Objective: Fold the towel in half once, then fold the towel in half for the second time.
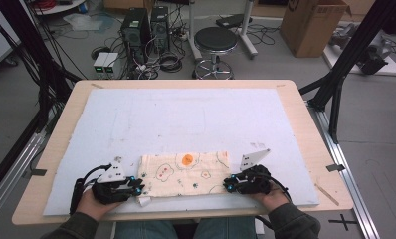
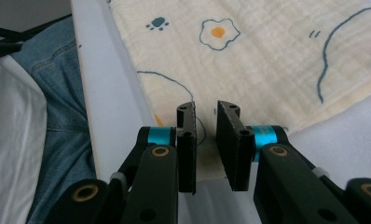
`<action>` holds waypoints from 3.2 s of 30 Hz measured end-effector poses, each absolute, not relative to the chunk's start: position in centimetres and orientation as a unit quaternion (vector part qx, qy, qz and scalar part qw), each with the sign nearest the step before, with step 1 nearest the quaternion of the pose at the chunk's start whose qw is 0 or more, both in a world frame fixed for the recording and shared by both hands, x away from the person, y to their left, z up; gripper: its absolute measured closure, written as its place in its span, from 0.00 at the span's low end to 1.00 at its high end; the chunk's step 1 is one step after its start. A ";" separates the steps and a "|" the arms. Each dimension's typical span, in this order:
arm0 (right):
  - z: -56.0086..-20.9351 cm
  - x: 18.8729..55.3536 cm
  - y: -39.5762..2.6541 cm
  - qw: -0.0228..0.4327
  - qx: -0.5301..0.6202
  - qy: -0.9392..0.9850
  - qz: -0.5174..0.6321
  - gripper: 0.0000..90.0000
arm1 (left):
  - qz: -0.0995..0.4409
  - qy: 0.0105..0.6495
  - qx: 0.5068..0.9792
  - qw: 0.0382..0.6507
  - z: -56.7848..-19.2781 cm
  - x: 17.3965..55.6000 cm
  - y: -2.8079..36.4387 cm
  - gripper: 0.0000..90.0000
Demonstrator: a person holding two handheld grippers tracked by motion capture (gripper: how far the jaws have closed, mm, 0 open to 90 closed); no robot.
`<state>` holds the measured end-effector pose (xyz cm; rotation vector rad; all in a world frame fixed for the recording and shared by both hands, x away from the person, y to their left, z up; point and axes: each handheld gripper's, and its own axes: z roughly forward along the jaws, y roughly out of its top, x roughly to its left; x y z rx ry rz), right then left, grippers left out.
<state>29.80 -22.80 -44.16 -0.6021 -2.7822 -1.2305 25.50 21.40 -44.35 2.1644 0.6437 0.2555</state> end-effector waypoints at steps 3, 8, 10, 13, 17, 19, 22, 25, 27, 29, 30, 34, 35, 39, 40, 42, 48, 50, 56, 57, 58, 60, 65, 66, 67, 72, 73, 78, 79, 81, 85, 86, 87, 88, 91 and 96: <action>-44.2 29.8 -22.8 0.019 -0.192 -0.898 -0.396 0.86 | 0.103 0.256 0.864 0.421 -44.4 25.4 21.4 0.83; -44.2 29.9 -22.9 0.023 -0.194 -0.896 -0.398 0.86 | 0.097 0.254 0.865 0.422 -44.3 25.6 21.5 0.81; -44.1 29.9 -22.8 0.022 -0.192 -0.897 -0.396 0.85 | 0.098 0.256 0.863 0.424 -44.2 25.6 21.5 0.79; -44.0 29.8 -22.7 0.009 -0.187 -0.897 -0.401 0.81 | 0.097 0.260 0.860 0.429 -43.8 25.7 21.8 0.76; -43.9 29.9 -22.6 0.015 -0.186 -0.891 -0.414 0.77 | 0.100 0.265 0.852 0.440 -43.5 25.7 22.2 0.74; -43.7 29.8 -22.6 0.016 -0.185 -0.888 -0.420 0.76 | 0.101 0.268 0.848 0.446 -43.5 25.7 22.1 0.73; -43.5 29.9 -22.6 0.015 -0.190 -0.881 -0.432 0.74 | 0.101 0.269 0.846 0.449 -43.4 25.8 22.2 0.71; -43.4 30.0 -22.9 0.013 -0.195 -0.876 -0.440 0.72 | 0.103 0.270 0.842 0.455 -43.2 25.9 22.2 0.70; -43.3 30.1 -23.0 0.010 -0.203 -0.872 -0.444 0.70 | 0.104 0.272 0.838 0.460 -43.1 26.0 22.2 0.69; -43.2 30.2 -23.2 0.004 -0.209 -0.869 -0.449 0.67 | 0.106 0.274 0.837 0.462 -43.0 26.0 22.2 0.69; -43.1 30.3 -23.3 0.006 -0.211 -0.867 -0.452 0.67 | 0.106 0.273 0.837 0.462 -43.0 26.0 22.2 0.69; -42.9 30.4 -23.6 -0.003 -0.218 -0.862 -0.458 0.65 | 0.108 0.276 0.835 0.463 -42.9 26.1 22.1 0.68; -42.9 30.4 -23.6 -0.004 -0.221 -0.861 -0.459 0.64 | 0.109 0.276 0.835 0.463 -42.9 26.2 22.1 0.67; -42.8 30.5 -23.7 -0.009 -0.222 -0.860 -0.460 0.62 | 0.111 0.279 0.832 0.466 -42.8 26.2 22.1 0.65; -42.8 30.5 -23.7 -0.007 -0.224 -0.859 -0.460 0.61 | 0.111 0.279 0.832 0.467 -42.7 26.3 22.1 0.65; -42.7 30.5 -23.7 -0.009 -0.228 -0.857 -0.461 0.60 | 0.112 0.282 0.828 0.471 -42.7 26.3 22.1 0.64; -42.5 31.0 -23.8 -0.016 -0.236 -0.853 -0.465 0.56 | 0.119 0.288 0.822 0.477 -42.3 26.7 21.8 0.60; -42.4 31.3 -23.7 -0.021 -0.240 -0.851 -0.467 0.54 | 0.116 0.292 0.815 0.487 -41.9 27.0 21.6 0.59; -41.9 32.3 -23.8 -0.019 -0.247 -0.850 -0.465 0.50 | 0.127 0.287 0.815 0.488 -40.3 27.4 21.0 0.50; -41.7 32.4 -23.8 -0.020 -0.248 -0.851 -0.461 0.49 | 0.127 0.288 0.814 0.487 -40.1 27.6 21.1 0.50; -41.6 32.5 -23.8 -0.021 -0.250 -0.852 -0.460 0.48 | 0.128 0.289 0.813 0.489 -39.9 27.9 21.1 0.49; -41.1 32.7 -23.8 -0.022 -0.249 -0.853 -0.459 0.47 | 0.134 0.293 0.807 0.495 -39.5 28.3 21.2 0.48; -40.2 33.9 -23.7 -0.027 -0.248 -0.850 -0.463 0.47 | 0.145 0.302 0.793 0.509 -38.5 29.6 21.1 0.46; -40.0 34.2 -23.6 -0.029 -0.250 -0.847 -0.468 0.46 | 0.146 0.303 0.792 0.510 -38.5 29.8 21.1 0.46; -39.9 34.4 -23.6 -0.030 -0.250 -0.846 -0.469 0.46 | 0.148 0.304 0.792 0.509 -38.4 29.9 21.1 0.46; -39.3 35.5 -23.4 -0.039 -0.252 -0.844 -0.471 0.46 | 0.151 0.308 0.796 0.499 -38.4 30.6 21.1 0.47; -39.2 35.7 -23.4 -0.038 -0.254 -0.844 -0.471 0.46 | 0.150 0.308 0.797 0.498 -38.4 30.7 21.1 0.47; -39.0 36.8 -23.1 -0.046 -0.260 -0.843 -0.469 0.47 | 0.158 0.316 0.793 0.497 -38.5 31.5 21.0 0.47; -39.0 37.0 -23.1 -0.046 -0.263 -0.842 -0.468 0.47 | 0.157 0.320 0.790 0.499 -38.6 31.7 21.0 0.47; -38.9 37.5 -23.0 -0.042 -0.269 -0.839 -0.471 0.48 | 0.160 0.324 0.789 0.496 -38.7 32.2 21.0 0.48; -39.2 38.4 -22.9 -0.042 -0.272 -0.836 -0.475 0.49 | 0.159 0.331 0.790 0.491 -39.2 33.0 21.0 0.50; -39.3 38.6 -22.8 -0.040 -0.274 -0.836 -0.473 0.50 | 0.161 0.333 0.791 0.488 -39.4 33.2 21.0 0.51; -39.6 38.8 -22.7 -0.040 -0.276 -0.838 -0.469 0.50 | 0.162 0.336 0.792 0.484 -39.5 33.5 21.0 0.51; -39.8 39.0 -22.6 -0.037 -0.277 -0.841 -0.463 0.51 | 0.159 0.344 0.789 0.484 -39.7 33.6 21.0 0.51; -40.4 39.4 -22.4 -0.032 -0.285 -0.844 -0.454 0.55 | 0.159 0.356 0.788 0.476 -40.2 34.2 20.9 0.47; -41.5 39.7 -22.4 -0.014 -0.289 -0.847 -0.446 0.59 | 0.148 0.363 0.798 0.457 -41.2 34.5 20.8 0.46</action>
